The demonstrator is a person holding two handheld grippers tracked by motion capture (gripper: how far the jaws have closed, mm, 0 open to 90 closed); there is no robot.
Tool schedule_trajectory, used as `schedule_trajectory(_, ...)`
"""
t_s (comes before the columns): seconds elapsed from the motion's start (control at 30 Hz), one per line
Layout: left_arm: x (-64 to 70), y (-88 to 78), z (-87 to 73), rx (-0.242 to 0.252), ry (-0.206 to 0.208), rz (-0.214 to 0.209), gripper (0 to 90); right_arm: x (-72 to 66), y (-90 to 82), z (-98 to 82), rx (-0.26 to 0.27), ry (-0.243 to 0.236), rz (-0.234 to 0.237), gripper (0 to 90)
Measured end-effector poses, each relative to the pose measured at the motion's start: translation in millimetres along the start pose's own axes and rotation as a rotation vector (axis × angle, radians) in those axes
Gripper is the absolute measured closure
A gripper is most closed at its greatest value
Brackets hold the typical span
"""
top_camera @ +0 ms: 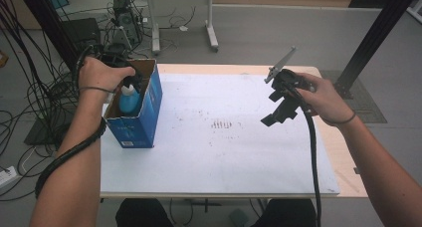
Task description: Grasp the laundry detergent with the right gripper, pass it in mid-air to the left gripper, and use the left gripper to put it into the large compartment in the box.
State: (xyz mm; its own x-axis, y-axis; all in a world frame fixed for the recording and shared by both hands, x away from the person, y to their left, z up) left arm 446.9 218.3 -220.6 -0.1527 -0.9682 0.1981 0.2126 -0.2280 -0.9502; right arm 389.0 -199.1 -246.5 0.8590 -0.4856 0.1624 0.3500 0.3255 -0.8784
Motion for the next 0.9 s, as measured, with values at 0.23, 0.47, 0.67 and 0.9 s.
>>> schedule_trajectory(0.23,17.3,-17.6,0.8,0.019,0.05,-0.003,24.2,1.4,1.4,0.9,-0.004,-0.001,0.004,5.1)
schedule_trajectory(0.47,42.4,-28.8,-2.6,0.037,0.121,-0.027,16.9,4.1,4.2,1.6,-0.004,0.01,0.01,5.2)
schedule_trajectory(0.67,64.3,-29.0,-8.8,0.048,0.169,-0.085,12.8,5.2,4.4,1.5,-0.009,0.012,0.007,5.3)
schedule_trajectory(0.9,86.7,-25.4,-15.8,0.021,0.244,-0.127,8.6,4.7,3.4,2.5,-0.006,0.019,0.012,5.2)
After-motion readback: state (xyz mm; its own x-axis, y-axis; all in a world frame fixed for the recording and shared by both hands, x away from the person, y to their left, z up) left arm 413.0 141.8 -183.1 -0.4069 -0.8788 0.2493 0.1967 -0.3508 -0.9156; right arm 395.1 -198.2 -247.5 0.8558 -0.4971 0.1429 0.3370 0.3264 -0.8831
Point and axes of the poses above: each handheld gripper's, and its own axes: y roughly forward along the jaws, z roughly out of its top, x roughly to its right, the point moved 2 cm from there along y, roughly forward along the jaws, and after that the axes turned 13 degrees about -z, right-handed, at the moved point
